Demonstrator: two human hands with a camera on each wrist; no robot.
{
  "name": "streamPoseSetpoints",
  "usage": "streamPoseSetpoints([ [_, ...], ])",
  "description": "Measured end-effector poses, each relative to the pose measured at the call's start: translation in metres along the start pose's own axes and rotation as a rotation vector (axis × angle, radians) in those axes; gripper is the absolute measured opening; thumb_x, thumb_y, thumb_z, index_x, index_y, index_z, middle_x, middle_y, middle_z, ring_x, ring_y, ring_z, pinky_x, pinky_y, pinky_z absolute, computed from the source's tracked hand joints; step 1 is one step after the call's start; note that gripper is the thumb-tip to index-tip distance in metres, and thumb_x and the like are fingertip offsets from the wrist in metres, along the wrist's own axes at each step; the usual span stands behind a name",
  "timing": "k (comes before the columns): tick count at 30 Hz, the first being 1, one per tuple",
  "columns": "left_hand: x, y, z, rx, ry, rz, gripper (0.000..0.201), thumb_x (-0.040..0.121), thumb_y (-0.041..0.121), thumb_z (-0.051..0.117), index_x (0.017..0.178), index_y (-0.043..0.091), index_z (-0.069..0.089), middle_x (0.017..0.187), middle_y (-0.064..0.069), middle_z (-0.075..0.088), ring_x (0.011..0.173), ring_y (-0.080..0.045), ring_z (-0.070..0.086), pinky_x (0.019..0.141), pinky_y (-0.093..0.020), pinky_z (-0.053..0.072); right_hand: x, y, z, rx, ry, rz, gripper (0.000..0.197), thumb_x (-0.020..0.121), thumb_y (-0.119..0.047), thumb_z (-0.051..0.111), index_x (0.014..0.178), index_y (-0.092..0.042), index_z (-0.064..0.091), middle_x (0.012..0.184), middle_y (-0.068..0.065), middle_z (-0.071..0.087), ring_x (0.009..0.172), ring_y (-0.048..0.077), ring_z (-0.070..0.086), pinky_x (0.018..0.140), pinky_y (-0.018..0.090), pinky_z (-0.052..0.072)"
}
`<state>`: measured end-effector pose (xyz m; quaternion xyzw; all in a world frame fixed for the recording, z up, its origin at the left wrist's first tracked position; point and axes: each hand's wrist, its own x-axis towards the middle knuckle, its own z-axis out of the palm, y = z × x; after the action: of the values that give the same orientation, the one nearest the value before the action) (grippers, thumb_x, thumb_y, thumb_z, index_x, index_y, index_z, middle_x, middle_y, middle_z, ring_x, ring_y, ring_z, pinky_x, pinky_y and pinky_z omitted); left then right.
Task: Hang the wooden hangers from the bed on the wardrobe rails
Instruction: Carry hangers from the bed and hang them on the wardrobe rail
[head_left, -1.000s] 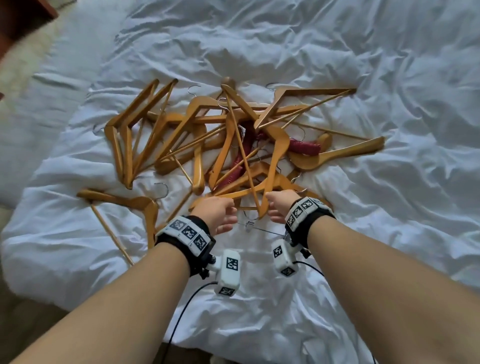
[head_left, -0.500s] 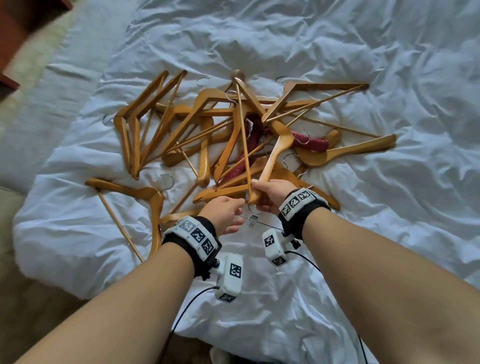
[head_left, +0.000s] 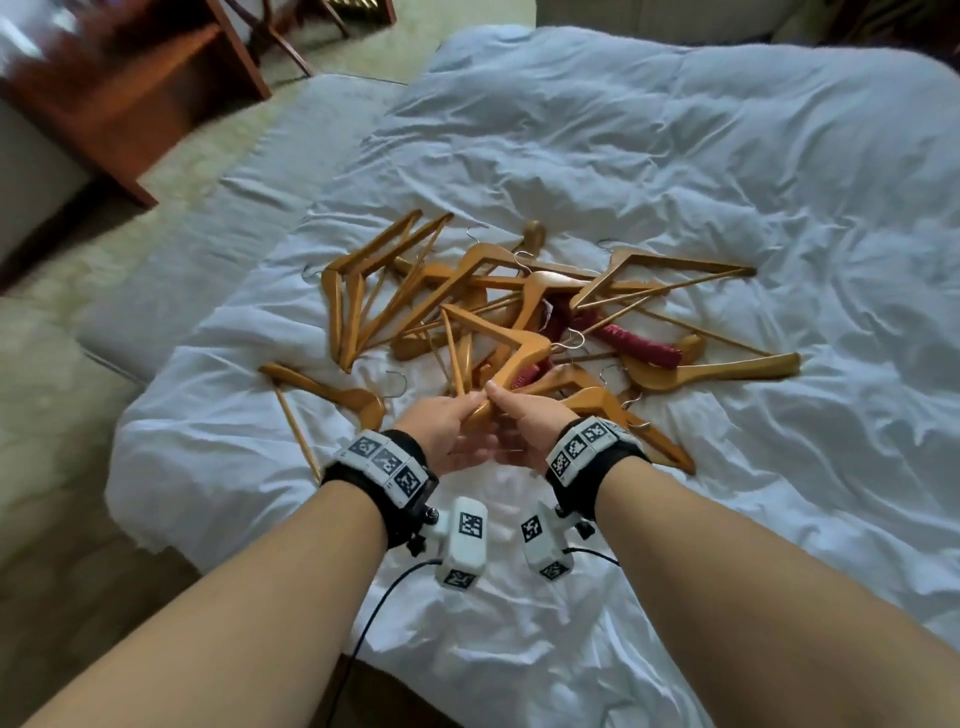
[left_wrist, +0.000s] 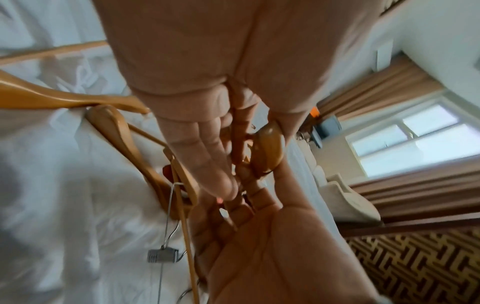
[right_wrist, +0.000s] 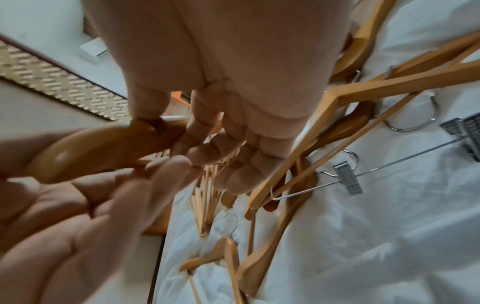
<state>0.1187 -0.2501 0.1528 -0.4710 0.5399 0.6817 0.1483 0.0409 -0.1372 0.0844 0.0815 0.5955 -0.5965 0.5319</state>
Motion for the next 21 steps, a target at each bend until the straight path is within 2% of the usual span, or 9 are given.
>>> streamPoseSetpoints([
  [3,-0.03,0.006,-0.028,-0.03,0.053,0.023,0.031,0.099,0.019,0.057,0.119,-0.003,0.066,0.109,-0.022,0.073,0.085,-0.026,0.071,0.07,-0.034,0.061,-0.014,-0.006,0.032,-0.08,0.006,0.042,0.05,0.084,-0.06,0.063,0.095,-0.012,0.073,0.091,0.009,0.074,0.085,0.026,0.071,0.082,0.039,0.056],
  [6,-0.062,0.009,-0.057,-0.063,0.123,0.061,0.03,0.102,0.015,0.049,0.114,-0.008,0.064,0.095,-0.022,0.074,0.072,-0.026,0.072,0.065,-0.035,0.061,-0.024,-0.009,0.067,-0.125,0.009,0.078,0.05,0.089,-0.06,0.055,0.082,-0.012,0.068,0.085,0.008,0.072,0.079,0.027,0.069,0.078,0.038,0.054],
  [8,-0.089,0.01,-0.09,-0.131,0.19,0.111,0.027,0.102,0.011,0.047,0.107,-0.012,0.061,0.085,-0.024,0.072,0.062,-0.025,0.072,0.058,-0.033,0.061,-0.033,-0.012,0.098,-0.177,0.024,0.074,0.051,0.093,-0.056,0.052,0.091,-0.009,0.07,0.086,0.007,0.071,0.074,0.025,0.066,0.075,0.036,0.052],
  [9,-0.104,0.009,-0.109,-0.151,0.223,0.133,0.024,0.101,0.009,0.048,0.105,-0.012,0.06,0.084,-0.026,0.071,0.062,-0.026,0.071,0.057,-0.033,0.061,-0.037,-0.013,0.114,-0.202,0.029,0.072,0.053,0.094,-0.056,0.051,0.097,-0.007,0.07,0.089,0.008,0.072,0.073,0.025,0.067,0.074,0.036,0.053],
  [12,-0.148,0.002,-0.161,-0.189,0.259,0.156,0.022,0.099,0.008,0.051,0.095,-0.009,0.063,0.089,-0.029,0.071,0.073,-0.029,0.071,0.066,-0.034,0.062,-0.041,-0.012,0.158,-0.234,0.041,0.087,0.059,0.091,-0.059,0.052,0.106,-0.004,0.066,0.095,0.013,0.074,0.075,0.029,0.073,0.068,0.036,0.058],
  [14,-0.182,-0.012,-0.2,-0.26,0.265,0.18,0.023,0.099,0.009,0.053,0.096,-0.01,0.065,0.092,-0.029,0.07,0.072,-0.027,0.07,0.066,-0.031,0.061,-0.042,-0.006,0.195,-0.247,0.037,0.099,0.066,0.085,-0.066,0.053,0.113,-0.007,0.062,0.094,0.016,0.074,0.081,0.034,0.074,0.074,0.046,0.06],
  [16,-0.216,-0.032,-0.236,-0.327,0.26,0.209,0.026,0.098,0.012,0.057,0.105,-0.011,0.067,0.093,-0.025,0.071,0.072,-0.022,0.07,0.067,-0.03,0.061,-0.052,0.001,0.234,-0.268,0.011,0.093,0.063,0.086,-0.069,0.05,0.118,-0.014,0.055,0.101,0.015,0.071,0.089,0.035,0.071,0.082,0.052,0.057],
  [18,-0.249,-0.06,-0.272,-0.395,0.279,0.249,0.026,0.098,0.012,0.058,0.107,-0.009,0.068,0.091,-0.021,0.072,0.071,-0.02,0.069,0.067,-0.029,0.06,-0.068,0.007,0.277,-0.2,-0.031,0.052,0.06,0.087,-0.068,0.052,0.126,-0.022,0.051,0.108,0.013,0.065,0.097,0.036,0.067,0.087,0.051,0.056],
  [21,-0.297,-0.11,-0.321,-0.502,0.339,0.309,0.022,0.099,0.012,0.055,0.098,-0.004,0.07,0.086,-0.019,0.073,0.065,-0.018,0.068,0.063,-0.03,0.058,-0.081,0.017,0.335,-0.08,-0.134,0.005,0.066,0.091,-0.061,0.051,0.138,-0.015,0.047,0.113,0.006,0.057,0.106,0.031,0.058,0.095,0.046,0.05],
])
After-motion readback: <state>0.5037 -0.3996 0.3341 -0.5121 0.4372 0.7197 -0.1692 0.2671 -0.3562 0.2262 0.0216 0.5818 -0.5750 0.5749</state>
